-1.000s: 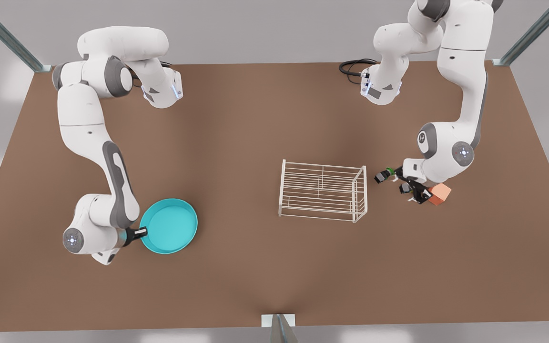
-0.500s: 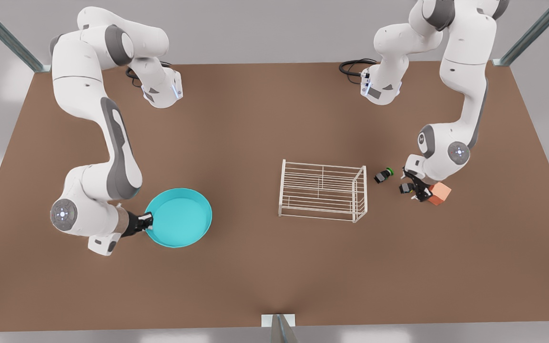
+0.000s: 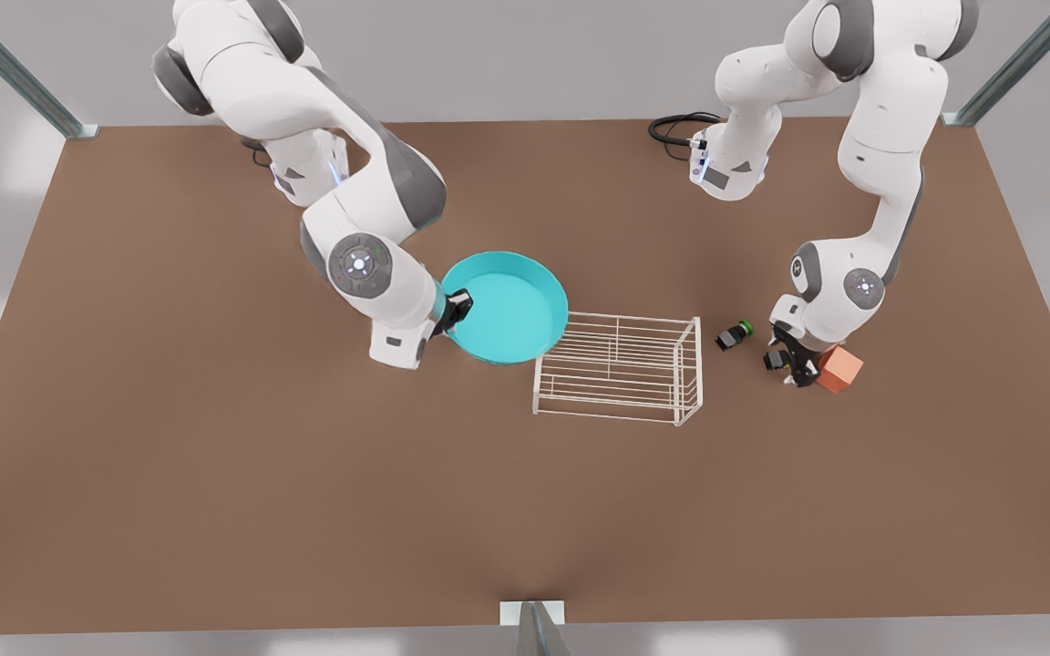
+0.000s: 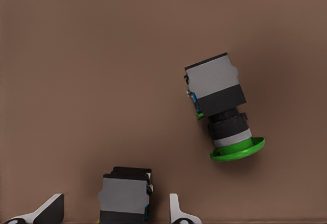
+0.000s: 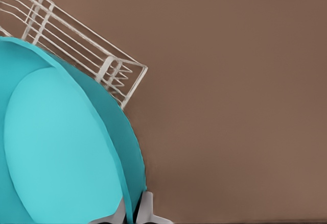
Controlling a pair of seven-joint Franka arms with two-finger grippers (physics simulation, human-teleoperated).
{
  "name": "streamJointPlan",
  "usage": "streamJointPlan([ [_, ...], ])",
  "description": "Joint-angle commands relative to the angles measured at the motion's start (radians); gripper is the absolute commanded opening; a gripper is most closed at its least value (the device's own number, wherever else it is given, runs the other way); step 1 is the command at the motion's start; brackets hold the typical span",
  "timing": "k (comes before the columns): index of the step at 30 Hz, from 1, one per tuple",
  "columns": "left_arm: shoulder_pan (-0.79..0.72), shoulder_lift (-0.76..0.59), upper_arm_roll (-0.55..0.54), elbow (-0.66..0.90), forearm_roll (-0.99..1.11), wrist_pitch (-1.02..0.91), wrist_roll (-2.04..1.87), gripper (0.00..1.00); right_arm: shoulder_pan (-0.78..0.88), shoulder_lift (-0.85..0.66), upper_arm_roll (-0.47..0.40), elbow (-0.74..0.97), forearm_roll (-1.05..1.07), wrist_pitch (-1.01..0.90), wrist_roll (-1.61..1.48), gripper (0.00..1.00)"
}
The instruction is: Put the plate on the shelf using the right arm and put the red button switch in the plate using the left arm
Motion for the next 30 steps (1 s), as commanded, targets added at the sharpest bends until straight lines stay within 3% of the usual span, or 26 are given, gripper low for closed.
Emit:
streamJointPlan([
  [1,0.002,0.002,0.000,0.000,0.006,0.046,0.103,1.00,0.019,0.009,0.000,0.004,-0.002,0.033,0.784,0.24],
  [4,0.000,0.002,-0.002,0.002,0.006,0.046,0.103,0.97,0.077,0.067,-0.007,0.004,-0.002,0.125,0.923,0.24],
  [6,0.000,0.002,-0.002,0.002,0.006,0.045,0.106,0.79,0.088,0.104,-0.007,0.008,-0.002,0.214,0.949,0.24],
  [10,0.000,0.002,-0.002,0.002,0.006,0.043,0.115,0.57,0.145,0.178,-0.007,0.053,-0.034,0.361,1.048,0.24],
  [15,0.002,0.000,-0.002,0.002,0.006,0.043,0.115,0.48,0.191,0.201,-0.008,0.053,-0.034,0.464,1.124,0.24],
  [21,-0.003,-0.165,-0.008,0.008,-0.004,-0.161,0.103,0.47,0.226,0.207,-0.008,0.051,-0.034,0.508,1.180,0.24],
  [22,-0.006,-0.196,-0.021,0.014,-0.009,-0.207,0.094,0.47,0.227,0.207,-0.008,0.051,-0.034,0.508,1.180,0.31],
  [23,-0.008,-0.228,-0.031,0.025,-0.032,-0.251,0.092,0.47,0.226,0.207,-0.008,0.051,-0.034,0.505,1.183,1.00],
  [28,-0.008,-0.330,-0.135,0.161,-0.107,-0.549,0.011,0.47,0.209,0.155,-0.020,0.051,-0.034,0.427,1.172,1.00],
  [30,-0.008,-0.328,-0.193,0.293,-0.110,-0.708,-0.079,0.47,0.151,0.038,-0.016,0.053,-0.028,0.258,1.071,1.00],
])
